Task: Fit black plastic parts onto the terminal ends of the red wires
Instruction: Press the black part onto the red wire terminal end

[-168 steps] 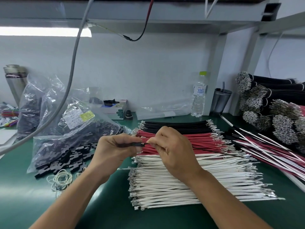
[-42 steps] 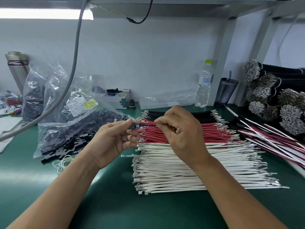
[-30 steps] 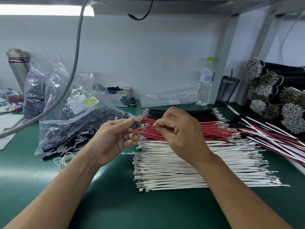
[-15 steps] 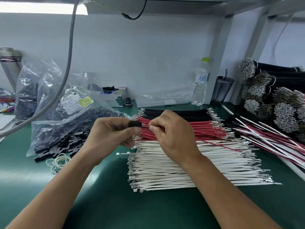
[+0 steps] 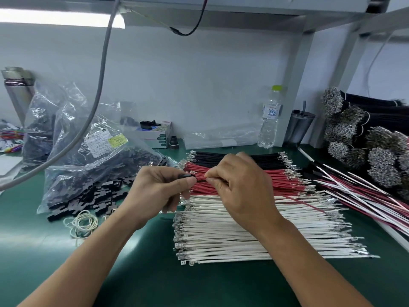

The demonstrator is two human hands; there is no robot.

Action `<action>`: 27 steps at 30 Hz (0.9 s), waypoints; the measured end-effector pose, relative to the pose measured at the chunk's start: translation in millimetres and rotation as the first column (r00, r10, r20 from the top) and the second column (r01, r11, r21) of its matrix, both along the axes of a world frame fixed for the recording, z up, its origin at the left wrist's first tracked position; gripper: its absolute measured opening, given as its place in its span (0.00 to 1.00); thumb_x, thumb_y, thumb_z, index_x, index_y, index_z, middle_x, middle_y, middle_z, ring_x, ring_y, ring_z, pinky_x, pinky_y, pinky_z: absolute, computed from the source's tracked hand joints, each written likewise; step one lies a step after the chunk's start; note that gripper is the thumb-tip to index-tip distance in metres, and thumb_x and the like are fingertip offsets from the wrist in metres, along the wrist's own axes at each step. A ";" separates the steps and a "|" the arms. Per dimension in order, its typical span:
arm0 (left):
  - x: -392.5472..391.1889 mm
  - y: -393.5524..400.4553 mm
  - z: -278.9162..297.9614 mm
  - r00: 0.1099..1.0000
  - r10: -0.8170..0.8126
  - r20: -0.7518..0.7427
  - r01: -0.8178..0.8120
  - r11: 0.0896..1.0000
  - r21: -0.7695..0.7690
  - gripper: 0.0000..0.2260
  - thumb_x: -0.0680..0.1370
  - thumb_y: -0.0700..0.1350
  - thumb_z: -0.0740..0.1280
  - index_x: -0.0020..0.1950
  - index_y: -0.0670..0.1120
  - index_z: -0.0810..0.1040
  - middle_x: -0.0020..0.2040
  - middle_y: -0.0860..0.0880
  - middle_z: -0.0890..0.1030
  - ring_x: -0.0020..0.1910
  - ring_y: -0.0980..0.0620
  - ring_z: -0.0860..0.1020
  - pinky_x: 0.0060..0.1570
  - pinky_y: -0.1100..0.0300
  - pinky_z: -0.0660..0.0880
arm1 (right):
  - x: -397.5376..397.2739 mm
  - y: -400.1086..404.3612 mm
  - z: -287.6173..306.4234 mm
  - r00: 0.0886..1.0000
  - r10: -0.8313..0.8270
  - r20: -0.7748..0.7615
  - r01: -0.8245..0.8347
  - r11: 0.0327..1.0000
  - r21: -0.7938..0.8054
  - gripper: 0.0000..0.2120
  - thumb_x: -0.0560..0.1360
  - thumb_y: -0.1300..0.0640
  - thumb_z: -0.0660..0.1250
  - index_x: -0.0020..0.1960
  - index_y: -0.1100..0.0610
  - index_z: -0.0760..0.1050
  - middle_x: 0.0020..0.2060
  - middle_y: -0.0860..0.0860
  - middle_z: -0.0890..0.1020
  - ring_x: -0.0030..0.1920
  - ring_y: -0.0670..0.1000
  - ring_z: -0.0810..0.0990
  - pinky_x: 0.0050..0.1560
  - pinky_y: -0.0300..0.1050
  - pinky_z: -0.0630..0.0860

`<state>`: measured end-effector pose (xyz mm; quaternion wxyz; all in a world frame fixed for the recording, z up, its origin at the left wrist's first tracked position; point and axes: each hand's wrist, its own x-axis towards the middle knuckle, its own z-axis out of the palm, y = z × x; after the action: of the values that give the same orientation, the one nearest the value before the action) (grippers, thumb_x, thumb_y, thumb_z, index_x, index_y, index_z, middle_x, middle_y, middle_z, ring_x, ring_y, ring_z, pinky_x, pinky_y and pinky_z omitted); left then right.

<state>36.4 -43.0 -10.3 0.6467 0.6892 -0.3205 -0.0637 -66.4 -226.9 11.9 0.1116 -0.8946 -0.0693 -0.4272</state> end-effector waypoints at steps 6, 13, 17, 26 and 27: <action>3.4 2.6 -5.7 0.997 0.050 -0.064 -0.051 0.999 -0.009 0.09 0.69 0.50 0.77 0.47 0.49 0.89 0.37 0.42 0.85 0.23 0.51 0.74 0.21 0.63 0.68 | -6.2 14.8 -19.7 0.943 0.081 -0.321 -0.094 0.995 -0.025 0.10 0.76 0.44 0.70 0.53 0.46 0.82 0.44 0.39 0.77 0.46 0.43 0.70 0.42 0.42 0.69; 5.7 0.0 -7.9 0.992 0.110 -0.055 -0.111 0.994 -0.017 0.05 0.75 0.40 0.76 0.46 0.49 0.89 0.37 0.42 0.86 0.23 0.51 0.73 0.22 0.63 0.68 | 15.8 17.9 -18.1 0.823 0.080 -0.563 -0.034 0.995 0.092 0.04 0.75 0.45 0.71 0.47 0.42 0.84 0.40 0.36 0.77 0.46 0.40 0.74 0.44 0.43 0.66; 8.0 1.1 -8.5 0.985 0.146 -0.093 -0.151 0.988 -0.043 0.05 0.74 0.39 0.77 0.46 0.48 0.89 0.38 0.41 0.86 0.23 0.52 0.74 0.21 0.64 0.70 | 14.9 15.7 -17.4 0.760 0.077 -0.646 -0.016 0.995 0.100 0.05 0.75 0.46 0.70 0.40 0.41 0.79 0.38 0.35 0.77 0.43 0.38 0.75 0.45 0.44 0.69; 7.5 -0.3 -4.5 0.960 0.175 -0.218 -0.215 0.961 -0.174 0.05 0.72 0.44 0.77 0.46 0.49 0.89 0.39 0.43 0.87 0.34 0.53 0.82 0.31 0.63 0.78 | 3.3 -6.3 5.8 0.797 0.224 -0.560 -0.073 0.957 0.279 0.05 0.79 0.50 0.67 0.44 0.42 0.75 0.40 0.39 0.79 0.43 0.39 0.77 0.46 0.43 0.75; 4.6 -2.7 -4.4 0.958 0.138 -0.252 -0.191 0.961 -0.201 0.06 0.70 0.45 0.77 0.46 0.48 0.89 0.39 0.43 0.86 0.34 0.52 0.82 0.32 0.62 0.79 | 1.9 -4.7 6.5 0.796 0.242 -0.554 -0.098 0.956 0.277 0.04 0.79 0.50 0.67 0.45 0.43 0.76 0.41 0.38 0.79 0.44 0.39 0.77 0.47 0.44 0.76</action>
<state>41.0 -45.7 -14.7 0.7564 0.6241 -0.1881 -0.0543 -64.4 -231.6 18.4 0.2701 -0.9526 -0.0614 -0.1259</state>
